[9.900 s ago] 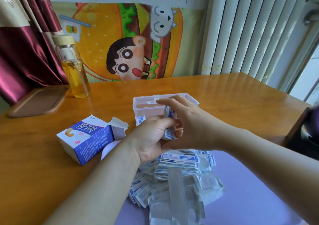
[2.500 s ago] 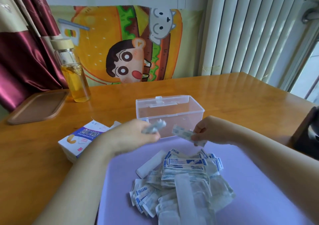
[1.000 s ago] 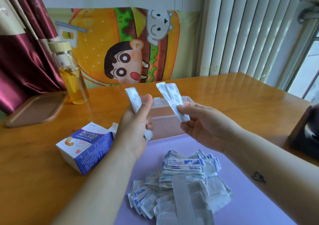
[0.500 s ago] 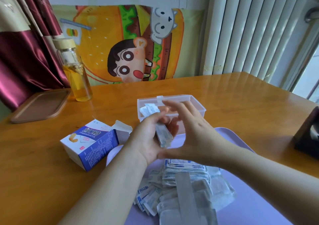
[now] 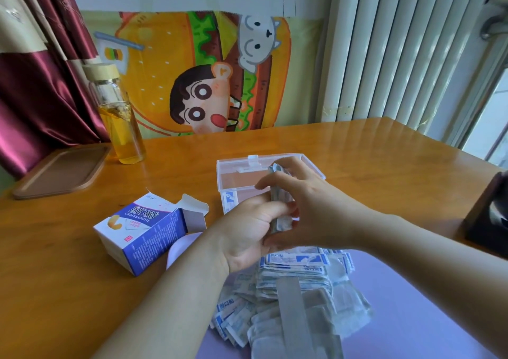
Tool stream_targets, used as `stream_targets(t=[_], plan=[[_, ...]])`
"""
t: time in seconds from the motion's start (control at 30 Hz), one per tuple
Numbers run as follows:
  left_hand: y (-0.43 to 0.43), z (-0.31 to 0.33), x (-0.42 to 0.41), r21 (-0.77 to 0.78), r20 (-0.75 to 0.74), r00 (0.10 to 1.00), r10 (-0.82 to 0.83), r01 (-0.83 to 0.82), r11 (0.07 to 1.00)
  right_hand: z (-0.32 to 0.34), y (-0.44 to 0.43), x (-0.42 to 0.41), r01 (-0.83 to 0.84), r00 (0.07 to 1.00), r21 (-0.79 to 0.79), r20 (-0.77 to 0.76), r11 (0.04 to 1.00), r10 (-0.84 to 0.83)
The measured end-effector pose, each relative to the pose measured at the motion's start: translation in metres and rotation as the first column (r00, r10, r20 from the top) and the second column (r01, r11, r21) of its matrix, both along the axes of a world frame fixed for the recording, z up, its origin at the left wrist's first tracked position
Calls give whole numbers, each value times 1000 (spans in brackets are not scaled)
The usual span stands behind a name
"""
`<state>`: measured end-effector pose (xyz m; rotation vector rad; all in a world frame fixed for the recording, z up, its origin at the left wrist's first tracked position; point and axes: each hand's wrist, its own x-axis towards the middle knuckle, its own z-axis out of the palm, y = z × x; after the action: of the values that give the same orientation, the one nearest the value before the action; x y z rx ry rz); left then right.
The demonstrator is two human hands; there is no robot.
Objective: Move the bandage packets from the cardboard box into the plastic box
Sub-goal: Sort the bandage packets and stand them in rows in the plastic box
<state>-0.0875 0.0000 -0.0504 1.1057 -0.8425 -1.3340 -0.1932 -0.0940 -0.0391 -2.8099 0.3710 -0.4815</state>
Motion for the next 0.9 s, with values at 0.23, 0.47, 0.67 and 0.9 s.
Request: stream_targets(t=[0.23, 0.47, 0.67, 0.9], plan=[[1, -1, 4, 47, 127, 989, 82, -88, 995, 13, 1, -7, -24, 999, 24, -26, 999, 25], [3, 3, 9, 38, 207, 973, 103, -113, 993, 29, 1, -8, -38, 999, 50, -30, 998, 39], [7, 6, 12, 22, 240, 968, 79, -87, 996, 40, -2, -6, -5, 998, 196, 64, 981, -7], [11, 11, 11, 29, 296, 953, 66, -77, 997, 37, -5, 1, 83, 974, 208, 191, 975, -123]])
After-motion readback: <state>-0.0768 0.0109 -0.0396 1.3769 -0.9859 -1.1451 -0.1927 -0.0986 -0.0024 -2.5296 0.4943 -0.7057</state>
